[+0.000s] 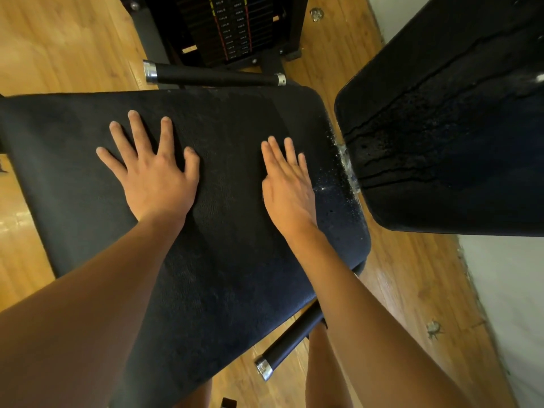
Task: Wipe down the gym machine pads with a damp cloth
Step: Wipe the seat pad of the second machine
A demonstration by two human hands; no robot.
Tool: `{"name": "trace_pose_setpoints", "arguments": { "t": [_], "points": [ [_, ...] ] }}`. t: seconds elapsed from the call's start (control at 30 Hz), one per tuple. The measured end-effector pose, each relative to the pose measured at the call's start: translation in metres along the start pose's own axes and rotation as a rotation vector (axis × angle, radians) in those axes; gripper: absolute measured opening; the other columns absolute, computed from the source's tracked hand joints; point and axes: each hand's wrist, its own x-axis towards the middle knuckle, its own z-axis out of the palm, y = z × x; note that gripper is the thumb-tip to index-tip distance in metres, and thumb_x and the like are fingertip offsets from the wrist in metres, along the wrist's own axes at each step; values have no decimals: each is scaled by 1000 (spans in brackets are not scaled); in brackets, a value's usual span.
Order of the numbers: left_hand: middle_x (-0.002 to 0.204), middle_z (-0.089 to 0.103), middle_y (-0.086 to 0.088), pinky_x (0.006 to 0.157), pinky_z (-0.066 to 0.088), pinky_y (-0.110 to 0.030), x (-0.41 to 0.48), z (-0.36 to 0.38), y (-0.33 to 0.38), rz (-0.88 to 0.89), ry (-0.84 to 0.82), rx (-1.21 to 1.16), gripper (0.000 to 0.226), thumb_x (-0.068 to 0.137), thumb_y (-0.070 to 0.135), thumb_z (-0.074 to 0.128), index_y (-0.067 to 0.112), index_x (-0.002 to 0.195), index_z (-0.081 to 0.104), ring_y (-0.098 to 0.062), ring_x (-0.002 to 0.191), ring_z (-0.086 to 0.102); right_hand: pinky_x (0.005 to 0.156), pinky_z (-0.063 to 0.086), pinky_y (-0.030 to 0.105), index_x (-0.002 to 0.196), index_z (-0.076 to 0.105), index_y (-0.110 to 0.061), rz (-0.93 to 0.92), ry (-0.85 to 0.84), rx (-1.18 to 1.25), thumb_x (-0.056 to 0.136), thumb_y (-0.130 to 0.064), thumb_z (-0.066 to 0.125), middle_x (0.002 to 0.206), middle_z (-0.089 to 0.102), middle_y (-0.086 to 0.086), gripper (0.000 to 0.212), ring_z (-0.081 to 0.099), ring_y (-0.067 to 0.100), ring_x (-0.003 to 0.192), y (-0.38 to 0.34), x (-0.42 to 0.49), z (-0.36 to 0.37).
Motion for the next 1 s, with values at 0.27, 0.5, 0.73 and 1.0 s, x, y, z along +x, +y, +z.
{"name": "trace_pose_setpoints", "arguments": {
  "t": [0.27, 0.5, 0.73, 1.0],
  "points": [
    [170, 13, -16, 120, 2, -69, 1, -2, 2, -4, -13, 25, 63, 101, 53, 32, 27, 158, 31, -45, 155, 6, 129, 12, 45, 158, 34, -12, -19, -30, 43, 102, -21, 28, 165, 33, 2, 57, 13, 24, 157, 15, -68, -2],
    [170, 12, -16, 121, 2, -69, 0, -6, 2, -3, -31, 21, 63, 101, 53, 32, 27, 159, 30, -45, 155, 5, 129, 8, 47, 160, 30, -11, -35, -9, 44, 105, -11, 41, 167, 29, 3, 56, 9, 25, 157, 8, -25, -4],
    [170, 11, -15, 121, 2, -68, 0, -7, 2, -2, -41, 28, 63, 102, 53, 31, 27, 159, 29, -44, 155, 4, 129, 1, 42, 161, 24, -15, -17, -12, 13, 105, -12, 39, 169, 23, 1, 59, 4, 22, 158, 3, 4, -3],
    [170, 12, -16, 120, 2, -69, 2, -4, 0, 2, -26, 26, 63, 102, 54, 31, 27, 159, 29, -45, 155, 5, 129, 12, 45, 158, 34, -14, -90, -54, -28, 103, -21, 29, 165, 32, 1, 56, 13, 23, 157, 28, -81, -1]
  ]
}}
